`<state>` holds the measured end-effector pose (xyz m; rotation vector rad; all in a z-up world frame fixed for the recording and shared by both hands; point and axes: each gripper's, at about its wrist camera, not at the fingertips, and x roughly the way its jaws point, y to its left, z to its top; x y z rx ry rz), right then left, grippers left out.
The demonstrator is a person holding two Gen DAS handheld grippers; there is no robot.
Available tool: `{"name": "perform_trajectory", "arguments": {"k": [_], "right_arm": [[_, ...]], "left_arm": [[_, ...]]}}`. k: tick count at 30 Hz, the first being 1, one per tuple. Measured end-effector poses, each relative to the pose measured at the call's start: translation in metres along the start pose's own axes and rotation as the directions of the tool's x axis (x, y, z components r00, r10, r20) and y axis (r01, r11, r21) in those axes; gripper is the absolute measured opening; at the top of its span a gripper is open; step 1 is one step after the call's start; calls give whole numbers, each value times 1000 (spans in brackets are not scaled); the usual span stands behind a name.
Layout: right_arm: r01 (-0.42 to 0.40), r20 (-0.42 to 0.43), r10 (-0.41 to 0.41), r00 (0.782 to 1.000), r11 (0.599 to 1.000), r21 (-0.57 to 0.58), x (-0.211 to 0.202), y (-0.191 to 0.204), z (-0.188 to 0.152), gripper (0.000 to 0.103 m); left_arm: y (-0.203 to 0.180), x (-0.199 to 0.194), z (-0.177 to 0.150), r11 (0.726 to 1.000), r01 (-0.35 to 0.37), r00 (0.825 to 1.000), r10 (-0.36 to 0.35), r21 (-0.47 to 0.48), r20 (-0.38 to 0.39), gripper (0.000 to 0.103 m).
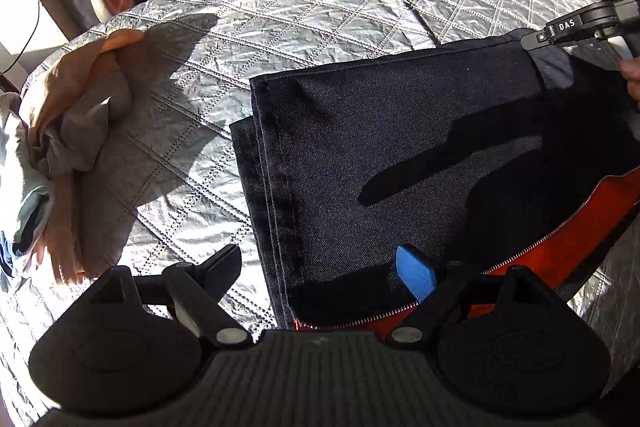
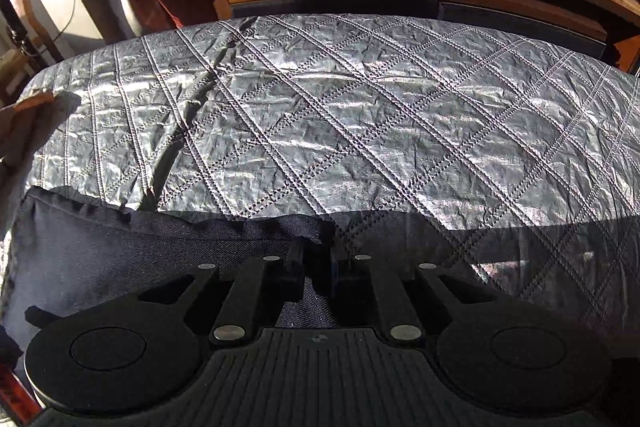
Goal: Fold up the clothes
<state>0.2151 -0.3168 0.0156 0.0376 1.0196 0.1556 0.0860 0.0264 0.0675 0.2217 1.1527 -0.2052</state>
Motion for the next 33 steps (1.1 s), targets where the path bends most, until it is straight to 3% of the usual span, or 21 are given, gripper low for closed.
{"name": "perform_trajectory", "arguments": {"k": [2, 3, 5, 7, 8, 10, 13, 18, 22, 25, 27, 28, 29, 30, 33], "right_arm": [[134, 85, -129, 988, 989, -58, -15, 9, -2, 26], [159, 128, -148, 981, 984, -80, -26, 15, -4, 26], [151, 195, -122, 973, 978, -141, -48, 38, -14, 27], [108, 231, -42, 972, 954, -281, -68, 78, -34, 32], [61, 218, 17, 976, 937, -343, -77, 101, -46, 42], [-67, 183, 158, 970, 903, -424, -91, 149, -75, 46], [-237, 76, 307, 949, 850, -471, -100, 211, -113, 47], [-211, 13, 292, 956, 722, -659, -81, 287, -156, 46], [-241, -22, 293, 956, 739, -630, -66, 298, -149, 49], [-232, -32, 280, 960, 721, -653, -58, 305, -150, 54], [-226, -19, 288, 957, 706, -671, -58, 310, -152, 48], [-223, -3, 302, 953, 698, -680, -60, 312, -153, 24], [-217, 8, 303, 953, 699, -681, -63, 313, -154, 9], [-210, 26, 311, 950, 699, -683, -68, 314, -155, 2], [-222, 30, 332, 943, 694, -685, -83, 315, -156, 3]], "left_arm": [[7, -3, 4, 999, -8, 1000, 8, -34, 16, 82], [12, -6, 7, 998, -13, 1000, 14, -57, 25, 82], [26, -10, 11, 994, -34, 998, 39, -108, 41, 84], [42, -15, 14, 984, -71, 995, 81, -162, 58, 84], [50, -18, 15, 978, -89, 993, 103, -189, 64, 84], [67, -22, 15, 963, -97, 990, 118, -251, 73, 84], [87, -26, 12, 940, -89, 990, 121, -330, 77, 84], [96, -28, 8, 933, -56, 992, 92, -356, 85, 83], [94, -28, 8, 941, -39, 993, 73, -337, 91, 83], [98, -31, 8, 935, -28, 993, 68, -353, 101, 84], [101, -33, 8, 931, -25, 992, 69, -364, 108, 84], [102, -34, 7, 930, -24, 992, 69, -366, 109, 84], [103, -34, 7, 930, -24, 991, 69, -367, 111, 84], [103, -34, 7, 930, -24, 991, 70, -367, 111, 84], [104, -35, 6, 930, -28, 991, 74, -367, 111, 84]]}}
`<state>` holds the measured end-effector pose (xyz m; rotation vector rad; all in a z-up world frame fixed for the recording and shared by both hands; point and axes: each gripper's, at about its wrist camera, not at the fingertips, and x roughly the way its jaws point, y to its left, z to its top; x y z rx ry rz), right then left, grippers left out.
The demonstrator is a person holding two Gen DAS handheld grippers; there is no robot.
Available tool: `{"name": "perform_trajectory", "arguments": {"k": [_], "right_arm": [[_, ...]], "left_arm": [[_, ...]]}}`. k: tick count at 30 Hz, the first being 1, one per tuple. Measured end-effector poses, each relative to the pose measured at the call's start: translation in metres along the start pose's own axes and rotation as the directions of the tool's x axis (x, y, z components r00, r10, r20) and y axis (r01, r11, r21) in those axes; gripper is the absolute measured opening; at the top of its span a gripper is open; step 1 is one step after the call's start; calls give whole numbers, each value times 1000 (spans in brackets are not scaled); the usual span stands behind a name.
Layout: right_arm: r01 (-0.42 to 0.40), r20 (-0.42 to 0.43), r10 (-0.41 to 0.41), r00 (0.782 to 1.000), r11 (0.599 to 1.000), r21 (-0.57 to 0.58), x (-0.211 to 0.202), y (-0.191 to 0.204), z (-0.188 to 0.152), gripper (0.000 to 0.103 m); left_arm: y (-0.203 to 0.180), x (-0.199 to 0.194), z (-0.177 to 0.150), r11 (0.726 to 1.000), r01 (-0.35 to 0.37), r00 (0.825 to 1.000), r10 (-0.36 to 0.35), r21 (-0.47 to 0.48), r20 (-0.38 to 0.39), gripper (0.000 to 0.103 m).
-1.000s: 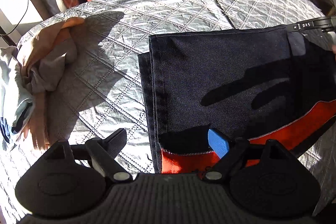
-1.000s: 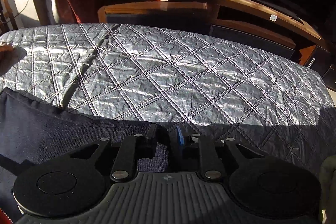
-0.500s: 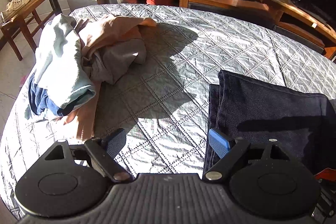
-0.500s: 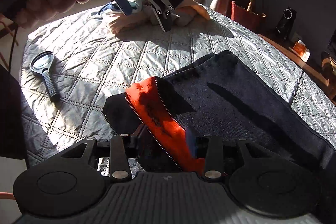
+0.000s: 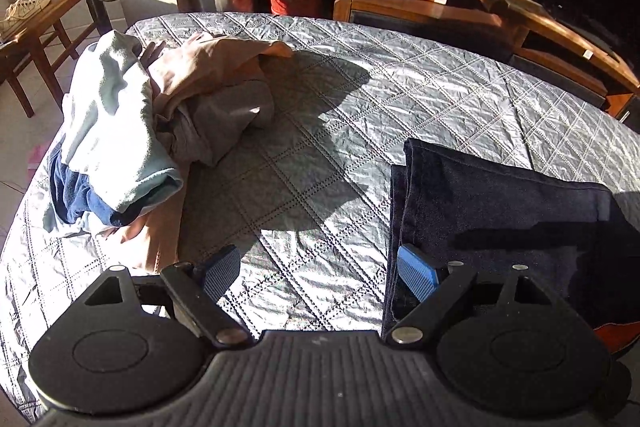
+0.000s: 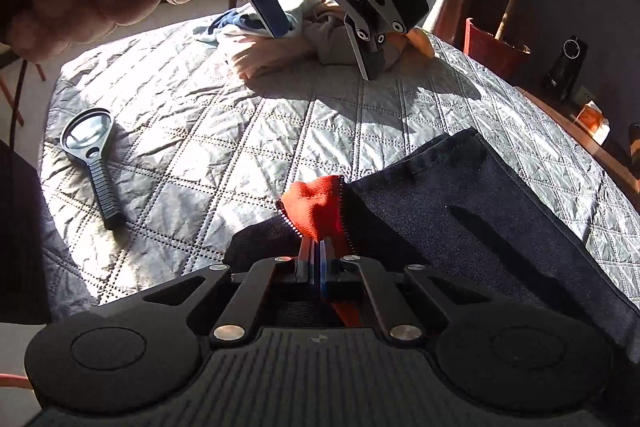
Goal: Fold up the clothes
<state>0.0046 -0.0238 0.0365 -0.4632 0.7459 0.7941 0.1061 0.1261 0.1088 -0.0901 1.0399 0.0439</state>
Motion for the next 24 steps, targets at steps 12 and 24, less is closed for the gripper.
{"name": "perform_trajectory", "arguments": {"k": [12, 24], "right_arm": [[-94, 109, 94, 990, 996, -5, -59, 8, -2, 2], [14, 24, -12, 1000, 994, -107, -20, 28, -14, 50]], "left_arm": [[7, -2, 2, 1000, -12, 1000, 12, -17, 9, 84], [6, -2, 2, 1000, -15, 1000, 15, -25, 10, 84]]}}
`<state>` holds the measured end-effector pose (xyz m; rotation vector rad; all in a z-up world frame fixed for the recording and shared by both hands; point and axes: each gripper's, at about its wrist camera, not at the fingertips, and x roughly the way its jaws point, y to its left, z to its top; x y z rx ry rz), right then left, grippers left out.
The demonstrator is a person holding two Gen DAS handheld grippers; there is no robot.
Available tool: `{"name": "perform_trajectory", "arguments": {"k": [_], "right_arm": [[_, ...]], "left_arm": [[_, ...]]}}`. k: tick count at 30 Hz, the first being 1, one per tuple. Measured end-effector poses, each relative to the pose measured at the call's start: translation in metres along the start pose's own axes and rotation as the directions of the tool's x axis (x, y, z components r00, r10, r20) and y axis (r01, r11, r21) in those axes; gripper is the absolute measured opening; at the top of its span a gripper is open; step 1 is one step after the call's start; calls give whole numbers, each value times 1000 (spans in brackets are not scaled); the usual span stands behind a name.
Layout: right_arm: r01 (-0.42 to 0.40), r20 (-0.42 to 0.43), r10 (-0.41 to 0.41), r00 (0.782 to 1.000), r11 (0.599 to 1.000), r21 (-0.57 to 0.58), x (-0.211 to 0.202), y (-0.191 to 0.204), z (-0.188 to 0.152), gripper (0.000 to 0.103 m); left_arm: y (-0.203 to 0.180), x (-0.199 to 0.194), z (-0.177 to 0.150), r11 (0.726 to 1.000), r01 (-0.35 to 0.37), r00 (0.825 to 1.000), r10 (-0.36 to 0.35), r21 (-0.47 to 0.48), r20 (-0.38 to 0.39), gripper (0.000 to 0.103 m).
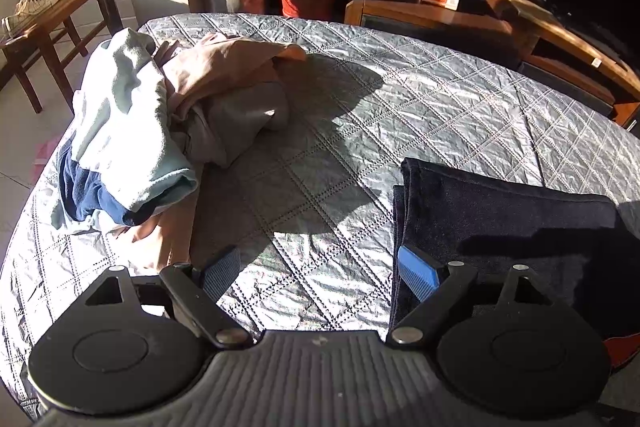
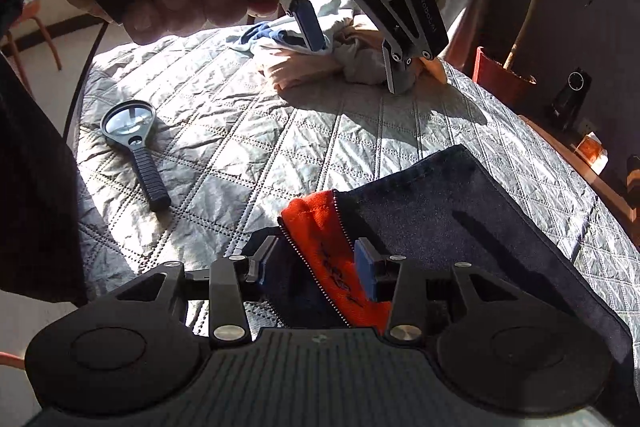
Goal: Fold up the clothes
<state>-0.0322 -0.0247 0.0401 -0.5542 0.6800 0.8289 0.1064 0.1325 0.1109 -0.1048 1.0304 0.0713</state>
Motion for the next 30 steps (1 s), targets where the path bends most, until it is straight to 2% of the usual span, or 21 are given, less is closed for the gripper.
{"name": "perform_trajectory", "arguments": {"k": [3, 6, 7, 8, 9, 15, 18, 20, 22, 24, 25, 27, 30], "right_arm": [[39, -39, -42, 998, 997, -66, 18, 5, 0, 50], [40, -65, -46, 997, 995, -93, 32, 10, 1, 47], [46, -66, -53, 996, 993, -109, 35, 12, 2, 41], [47, -57, -54, 997, 992, -119, 36, 14, 2, 19], [46, -44, -51, 998, 993, -111, 32, 13, 3, 5], [57, 46, -53, 998, 993, -107, -10, 4, 15, 4], [47, 57, -43, 997, 996, -80, -29, -5, 18, 4], [31, 73, -22, 997, 992, -118, -37, -2, 15, 4], [-11, 40, 18, 999, 987, -162, -35, 7, 10, 5], [-86, -53, 77, 996, 977, -196, -20, 20, 1, 6], [-98, -72, 85, 994, 972, -215, -13, 25, -4, 6], [-124, -98, 106, 990, 970, -210, 2, 36, -17, 6], [-136, -76, 126, 989, 980, -143, 5, 29, -22, 6]], "left_arm": [[-3, 0, -1, 1000, 3, 1000, -3, 13, -2, 84], [-4, 1, -2, 1000, 3, 1000, -3, 17, -3, 84], [-4, 1, -2, 1000, 3, 1000, -3, 15, -3, 84], [-3, 1, -1, 1000, 3, 1000, -3, 13, -3, 84], [-3, 1, -1, 1000, 4, 1000, -4, 13, -4, 84], [-2, 1, -1, 1000, 4, 1000, -4, 12, -2, 85], [-1, 1, -1, 1000, 4, 1000, -4, 9, -2, 85], [-2, 1, -1, 1000, 3, 1000, -3, 11, -3, 85], [-3, 2, -1, 1000, 3, 1000, -3, 15, -5, 85], [-5, 3, -2, 1000, 1, 1000, -1, 26, -8, 85], [-7, 3, -3, 999, 1, 1000, -1, 32, -9, 85], [-10, 5, -5, 999, 1, 1000, 0, 45, -16, 85], [-18, 11, -10, 997, 0, 999, 3, 80, -36, 85]]}}
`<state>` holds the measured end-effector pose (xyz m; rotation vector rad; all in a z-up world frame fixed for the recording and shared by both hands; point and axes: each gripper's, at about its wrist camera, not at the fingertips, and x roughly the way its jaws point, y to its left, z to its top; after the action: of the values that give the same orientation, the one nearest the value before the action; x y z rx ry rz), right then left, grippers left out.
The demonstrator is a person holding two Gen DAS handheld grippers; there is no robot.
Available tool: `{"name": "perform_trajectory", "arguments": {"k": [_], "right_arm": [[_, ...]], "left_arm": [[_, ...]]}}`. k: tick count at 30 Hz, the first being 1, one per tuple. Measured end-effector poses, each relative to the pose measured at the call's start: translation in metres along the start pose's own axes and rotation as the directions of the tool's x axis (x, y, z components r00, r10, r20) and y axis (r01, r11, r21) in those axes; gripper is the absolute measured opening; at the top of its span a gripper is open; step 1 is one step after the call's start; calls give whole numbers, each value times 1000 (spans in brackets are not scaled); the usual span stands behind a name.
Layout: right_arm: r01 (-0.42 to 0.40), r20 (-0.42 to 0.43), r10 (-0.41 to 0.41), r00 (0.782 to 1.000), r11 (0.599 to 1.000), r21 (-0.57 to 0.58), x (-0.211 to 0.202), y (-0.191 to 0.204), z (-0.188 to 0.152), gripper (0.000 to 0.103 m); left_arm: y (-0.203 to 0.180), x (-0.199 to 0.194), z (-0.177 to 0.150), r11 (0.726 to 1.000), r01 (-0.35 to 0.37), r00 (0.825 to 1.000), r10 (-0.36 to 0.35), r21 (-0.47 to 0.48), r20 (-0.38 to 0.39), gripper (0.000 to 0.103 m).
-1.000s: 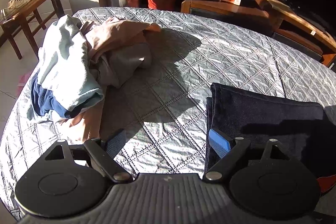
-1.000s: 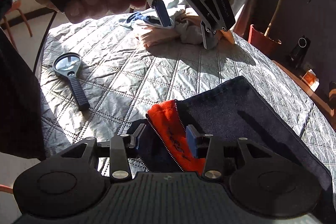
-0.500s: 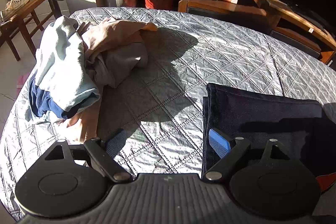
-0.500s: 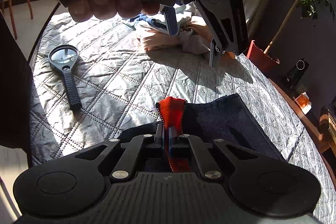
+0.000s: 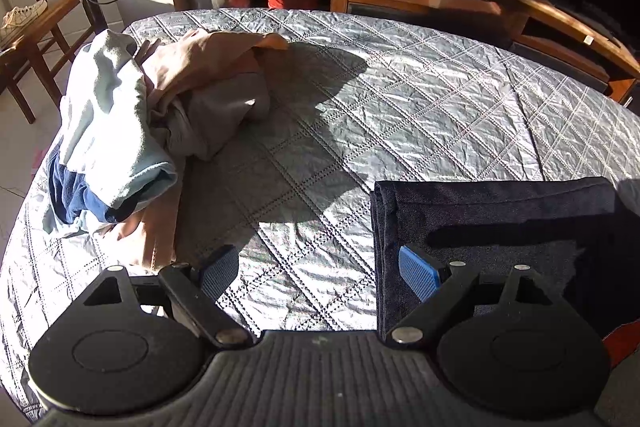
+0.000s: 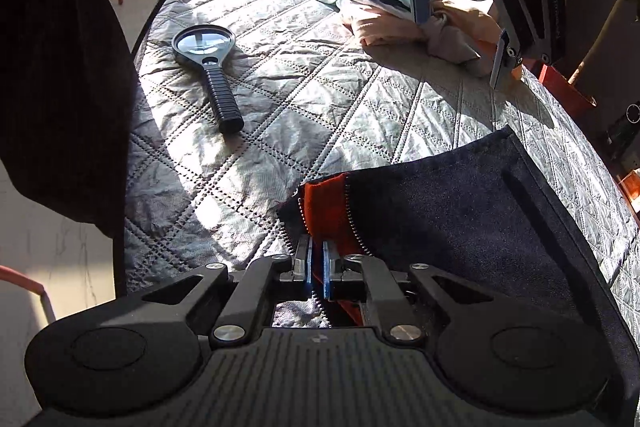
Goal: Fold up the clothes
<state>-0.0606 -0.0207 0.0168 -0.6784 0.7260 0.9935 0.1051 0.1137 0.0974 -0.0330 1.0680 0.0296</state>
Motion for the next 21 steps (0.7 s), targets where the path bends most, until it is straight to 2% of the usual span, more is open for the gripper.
{"name": "perform_trajectory", "arguments": {"k": [6, 10, 12, 13, 14, 18, 20, 21], "right_arm": [[-57, 41, 52, 998, 992, 116, -2, -16, -8, 10], [-37, 46, 32, 998, 992, 117, -3, -13, -9, 12], [-25, 40, 20, 999, 992, 122, -5, -13, -11, 23], [-17, 34, 13, 999, 992, 128, -6, -13, -13, 43], [-10, 28, 6, 1000, 991, 134, -7, -14, -14, 56], [-20, 73, 2, 997, 966, 256, -43, -34, -30, 52], [23, 99, -65, 993, 926, 376, -72, -57, -50, 52], [55, 106, -114, 988, 892, 449, -86, -71, -65, 53]], "left_arm": [[-32, 13, -16, 992, 19, 998, -12, 128, -56, 86], [-60, 28, -35, 964, 16, 993, 14, 264, -115, 86], [-71, 35, -45, 944, 17, 989, 32, 330, -142, 85], [-76, 38, -49, 932, 17, 988, 41, 361, -151, 85], [-80, 40, -54, 920, 16, 986, 49, 391, -156, 85], [-95, 41, -68, 872, 1, 987, 79, 490, -143, 88], [-96, 41, -68, 870, 5, 987, 76, 493, -144, 88], [-97, 40, -67, 870, 8, 987, 73, 493, -146, 86]]}}
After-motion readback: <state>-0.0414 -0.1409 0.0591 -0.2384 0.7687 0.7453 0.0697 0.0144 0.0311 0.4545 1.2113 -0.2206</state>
